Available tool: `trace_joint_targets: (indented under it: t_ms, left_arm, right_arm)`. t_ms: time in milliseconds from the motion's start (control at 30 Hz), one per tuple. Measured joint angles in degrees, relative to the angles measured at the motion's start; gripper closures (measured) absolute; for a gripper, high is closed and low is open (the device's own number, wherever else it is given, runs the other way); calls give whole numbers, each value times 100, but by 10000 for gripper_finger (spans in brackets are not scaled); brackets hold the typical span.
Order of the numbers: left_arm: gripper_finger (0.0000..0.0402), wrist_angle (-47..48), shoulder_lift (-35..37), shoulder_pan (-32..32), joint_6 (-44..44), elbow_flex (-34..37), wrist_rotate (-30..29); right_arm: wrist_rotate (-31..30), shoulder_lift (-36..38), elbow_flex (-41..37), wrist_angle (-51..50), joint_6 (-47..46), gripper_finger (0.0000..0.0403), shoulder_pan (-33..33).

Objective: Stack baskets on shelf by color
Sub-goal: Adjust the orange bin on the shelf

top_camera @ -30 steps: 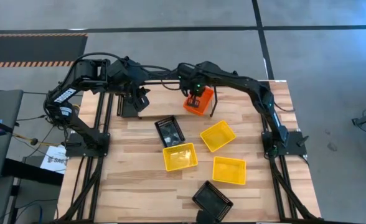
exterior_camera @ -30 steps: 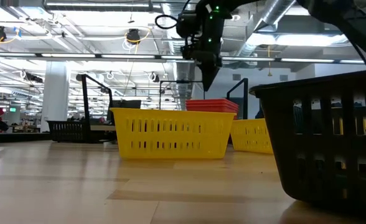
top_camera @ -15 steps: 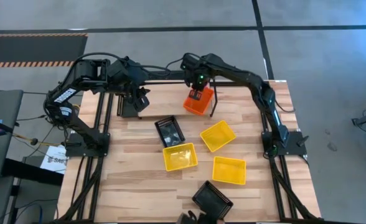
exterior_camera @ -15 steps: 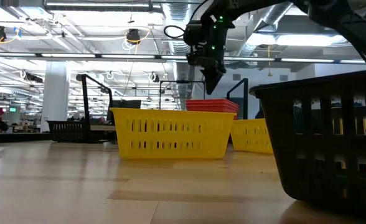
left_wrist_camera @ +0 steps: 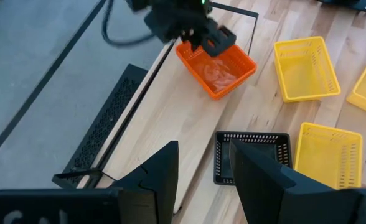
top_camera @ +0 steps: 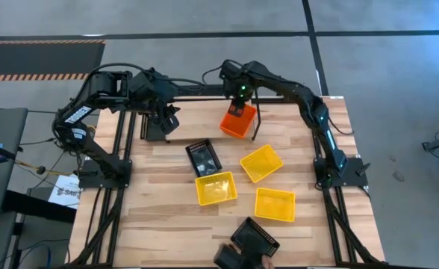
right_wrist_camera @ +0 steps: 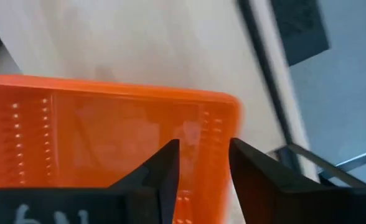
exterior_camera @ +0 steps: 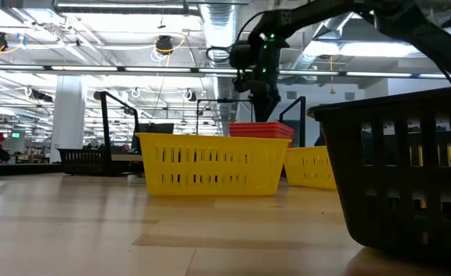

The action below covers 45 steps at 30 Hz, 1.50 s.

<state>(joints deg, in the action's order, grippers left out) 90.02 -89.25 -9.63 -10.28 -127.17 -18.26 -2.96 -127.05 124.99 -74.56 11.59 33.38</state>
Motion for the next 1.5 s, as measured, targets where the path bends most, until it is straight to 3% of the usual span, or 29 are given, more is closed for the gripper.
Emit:
trace_joint_targets:
  t_ms: [433, 567, 733, 1033, 1300, 1400, 1500]
  left_arm:
    - [268, 0, 0, 2, 6, 2, 37]
    - [268, -1, 0, 1, 59, 1, -20]
    - [268, 0, 0, 2, 53, 2, -22]
    - [268, 0, 0, 2, 8, 1, -43]
    - [268, 0, 0, 0, 2, 1, -41]
    - [268, 0, 0, 2, 2, 2, -40]
    - [268, -1, 0, 0, 2, 2, -40]
  right_arm:
    - [8, -544, 2, -173, 265, 248, -65]
    - [8, -506, 36, -189, 451, 291, -67]
    - [8, -500, 96, -192, 826, 389, -67]
    - [50, -500, 138, 36, 1252, 400, -80]
    - [168, -492, 669, -80, 1154, 401, -98]
    - [164, -481, 1015, -430, 1123, 393, -126]
    - [68, -302, 890, -409, 1263, 372, -144]
